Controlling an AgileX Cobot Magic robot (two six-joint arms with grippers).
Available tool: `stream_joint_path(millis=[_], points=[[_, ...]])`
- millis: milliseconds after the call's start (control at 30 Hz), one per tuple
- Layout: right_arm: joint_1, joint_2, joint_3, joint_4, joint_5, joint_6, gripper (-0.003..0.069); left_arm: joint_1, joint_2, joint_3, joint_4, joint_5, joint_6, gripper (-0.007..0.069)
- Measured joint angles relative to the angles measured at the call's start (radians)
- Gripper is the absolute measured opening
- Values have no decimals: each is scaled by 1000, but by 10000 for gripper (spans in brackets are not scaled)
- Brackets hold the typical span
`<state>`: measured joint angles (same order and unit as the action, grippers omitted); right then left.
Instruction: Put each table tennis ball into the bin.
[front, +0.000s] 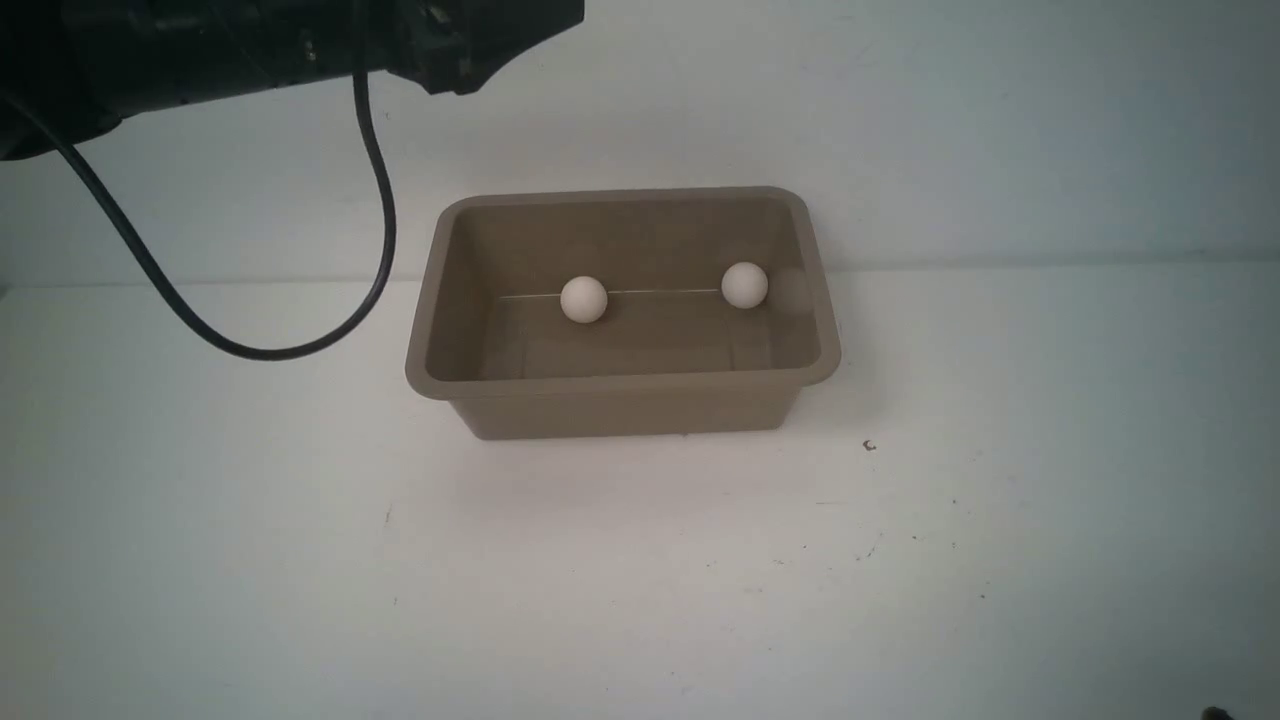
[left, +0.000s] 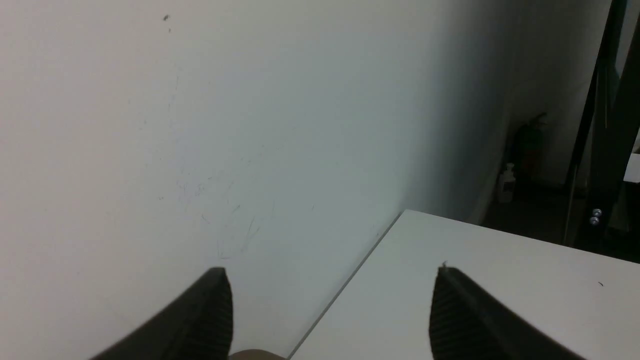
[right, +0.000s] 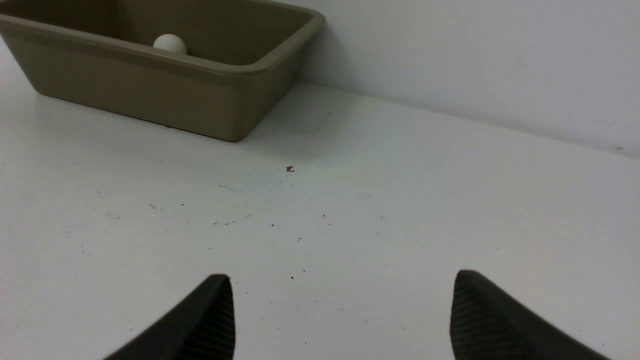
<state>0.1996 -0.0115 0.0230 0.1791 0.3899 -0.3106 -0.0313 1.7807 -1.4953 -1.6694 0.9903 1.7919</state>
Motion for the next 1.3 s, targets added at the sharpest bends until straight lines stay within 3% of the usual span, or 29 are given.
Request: stream_joint_path(millis=[133, 233, 733, 800, 867, 967, 1000, 1033, 1067, 1100, 1133, 1233, 1300], points=[[0, 0, 0, 0, 0, 0, 525, 0, 0, 0, 0, -33, 41, 479], [-1, 0, 0, 0, 0, 0, 525, 0, 0, -14, 0, -201, 107, 479], [-1, 0, 0, 0, 0, 0, 525, 0, -79, -243, -32, -715, 81, 479], [-1, 0, 0, 0, 0, 0, 525, 0, -101, -243, -2, -765, -8, 479], [-1, 0, 0, 0, 0, 0, 525, 4, -115, -243, 130, -769, -159, 479], [-1, 0, 0, 0, 0, 0, 525, 7, -127, -243, 508, -675, -505, 479], [-1, 0, 0, 0, 0, 0, 525, 3, -128, -244, 728, -593, -670, 479], [-1, 0, 0, 0, 0, 0, 525, -2, -128, -244, 815, -544, -752, 479], [-1, 0, 0, 0, 0, 0, 525, -9, -128, -244, 948, -434, -913, 479], [-1, 0, 0, 0, 0, 0, 525, -12, -126, -243, 1017, -396, -964, 479], [-1, 0, 0, 1, 0, 0, 525, -24, -126, -230, 1145, -255, -1152, 479], [-1, 0, 0, 1, 0, 0, 525, -30, -127, -171, 1293, -84, -1371, 479], [-1, 0, 0, 1, 0, 0, 525, -30, -144, -103, 1337, -38, -1424, 479]])
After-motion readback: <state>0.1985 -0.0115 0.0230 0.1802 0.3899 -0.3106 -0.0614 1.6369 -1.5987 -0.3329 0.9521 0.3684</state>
